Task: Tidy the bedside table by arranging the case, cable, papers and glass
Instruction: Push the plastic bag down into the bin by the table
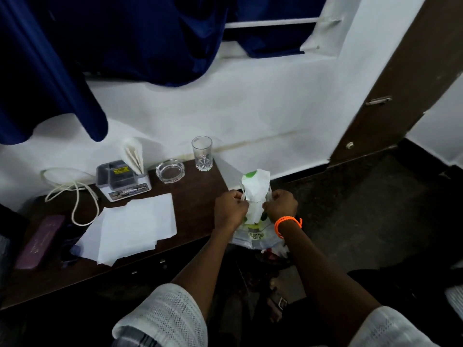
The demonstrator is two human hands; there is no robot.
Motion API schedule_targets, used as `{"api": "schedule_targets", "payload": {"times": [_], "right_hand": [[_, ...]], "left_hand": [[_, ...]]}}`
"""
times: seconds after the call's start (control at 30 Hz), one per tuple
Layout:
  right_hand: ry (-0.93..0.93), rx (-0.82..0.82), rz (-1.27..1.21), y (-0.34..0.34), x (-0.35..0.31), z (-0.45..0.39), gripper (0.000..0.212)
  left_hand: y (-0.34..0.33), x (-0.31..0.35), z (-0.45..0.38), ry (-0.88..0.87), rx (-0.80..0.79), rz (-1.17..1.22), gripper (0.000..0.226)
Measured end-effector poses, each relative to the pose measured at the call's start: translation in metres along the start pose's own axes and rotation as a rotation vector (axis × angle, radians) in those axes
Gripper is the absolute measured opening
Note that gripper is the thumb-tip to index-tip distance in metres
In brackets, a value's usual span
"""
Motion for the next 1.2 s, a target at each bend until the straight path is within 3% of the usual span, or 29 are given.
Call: {"api": "schedule_targets", "payload": {"times": [0.17,0.33,0.57,0.8,1.2], "right_hand": [[-0.046,-0.023,-0.011,0.002,0.037,-0.016,0.012],[-0.102,-0.051,-0.033,-0.009,0.074,-0.036,0.014],[-0.232,-0.051,-0.035,-0.026,0.116,-0.065,0.014],[-0.133,-0.249,0.148,-0.060,0.149,-0.088,0.024],[-0.108,-0.302,0.392,-0.098,0.173,-0.097,0.024]], "left_hand": [[-0.046,-0.003,0.008,-0.076,-0.067,-0.167,0.012],[-0.094,-0.019,0.004,-0.048,-0.183,-0.347,0.031],[-0.169,-0.057,-0.006,0.031,-0.376,-0.290,0.030],[-0.216,-0.093,-0.020,0.151,-0.507,-0.249,0.030],[-0.245,-0.135,-0.032,0.251,-0.735,-0.453,0.051]]}}
Point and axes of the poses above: each hand's wrist, its own z-axis away from the middle knuckle, its own y-axis out of the back of the hand, x = y × z, the point moved 6 cm from there along -z, towards the middle knuckle, and after that the axes turned 3 degrees about x, right-handed, at the moved point
